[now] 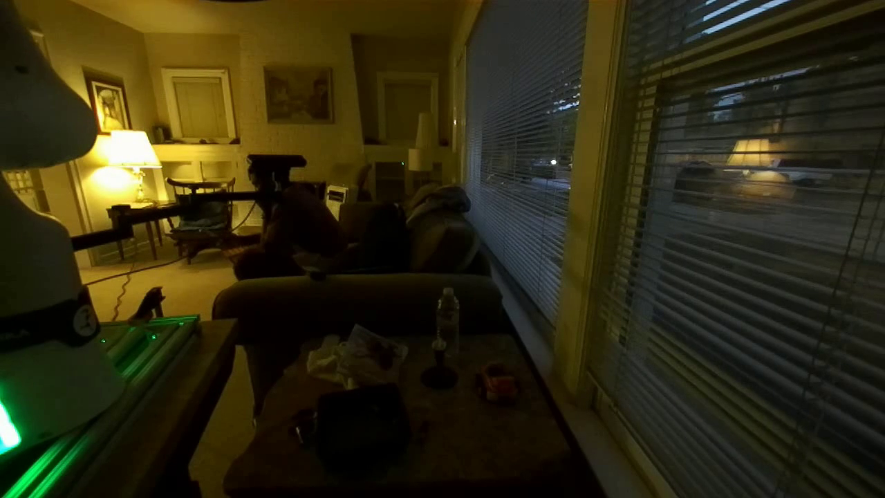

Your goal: Open the blinds on the right window.

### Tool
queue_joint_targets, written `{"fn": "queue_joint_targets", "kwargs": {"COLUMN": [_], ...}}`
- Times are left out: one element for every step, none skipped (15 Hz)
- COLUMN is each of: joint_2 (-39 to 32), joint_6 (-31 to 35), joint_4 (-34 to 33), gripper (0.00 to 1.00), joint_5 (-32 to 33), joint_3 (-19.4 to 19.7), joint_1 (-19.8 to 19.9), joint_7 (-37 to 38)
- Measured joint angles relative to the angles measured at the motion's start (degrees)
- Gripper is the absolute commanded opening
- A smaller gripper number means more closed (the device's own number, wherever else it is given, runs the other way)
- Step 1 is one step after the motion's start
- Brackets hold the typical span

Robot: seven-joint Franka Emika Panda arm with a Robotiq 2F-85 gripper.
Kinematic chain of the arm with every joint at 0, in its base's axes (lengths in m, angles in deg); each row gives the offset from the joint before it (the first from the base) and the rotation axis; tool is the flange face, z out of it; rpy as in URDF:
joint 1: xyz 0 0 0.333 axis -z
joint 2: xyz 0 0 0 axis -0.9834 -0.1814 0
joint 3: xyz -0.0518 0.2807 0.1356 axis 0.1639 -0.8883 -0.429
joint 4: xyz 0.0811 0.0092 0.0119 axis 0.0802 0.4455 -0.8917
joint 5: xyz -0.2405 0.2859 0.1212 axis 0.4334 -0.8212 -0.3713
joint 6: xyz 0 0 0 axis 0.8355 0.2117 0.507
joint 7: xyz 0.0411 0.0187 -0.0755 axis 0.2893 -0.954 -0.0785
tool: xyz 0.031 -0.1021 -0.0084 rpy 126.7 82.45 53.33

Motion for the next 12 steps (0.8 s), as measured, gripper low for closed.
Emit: {"fn": "queue_joint_targets", "kwargs": {"joint_2": [-1.45, -2.64, -3.5, -4.03, -4.22, -4.25, -4.25, -4.25, -4.27, -4.4, -4.61, -4.9], "joint_6": [1.67, 2.64, 2.99, 3.01, 3.01, 3.01, 3.01, 3.01, 3.01, 3.02, 3.38, 4.27], "joint_4": [-1.68, -3.08, -4.08, -4.74, -5.04, -5.17, -5.27, -5.34, -5.3, -5.29, -5.29, -5.3], "gripper": [1.0, 1.0, 1.0, 1.0, 1.0, 1.0, 1.0, 1.0, 1.0, 1.0, 1.0, 1.0], "joint_5": [-0.08, -0.1, -0.1, -0.11, -0.11, -0.11, -0.11, -0.11, -0.08, -0.08, -0.08, -0.08], "joint_3": [0.19, 0.35, 0.48, 0.49, 0.49, 0.49, 0.49, 0.49, 0.53, 0.66, 0.83, 1.04], "joint_1": [0.15, 0.26, 0.32, 0.37, 0.37, 0.37, 0.37, 0.37, 0.38, 0.43, 0.56, 0.76], "joint_7": [-0.21, -0.27, -0.28, -0.28, -0.29, -0.29, -0.29, -0.29, -0.29, -0.29, -0.29, -0.29]}}
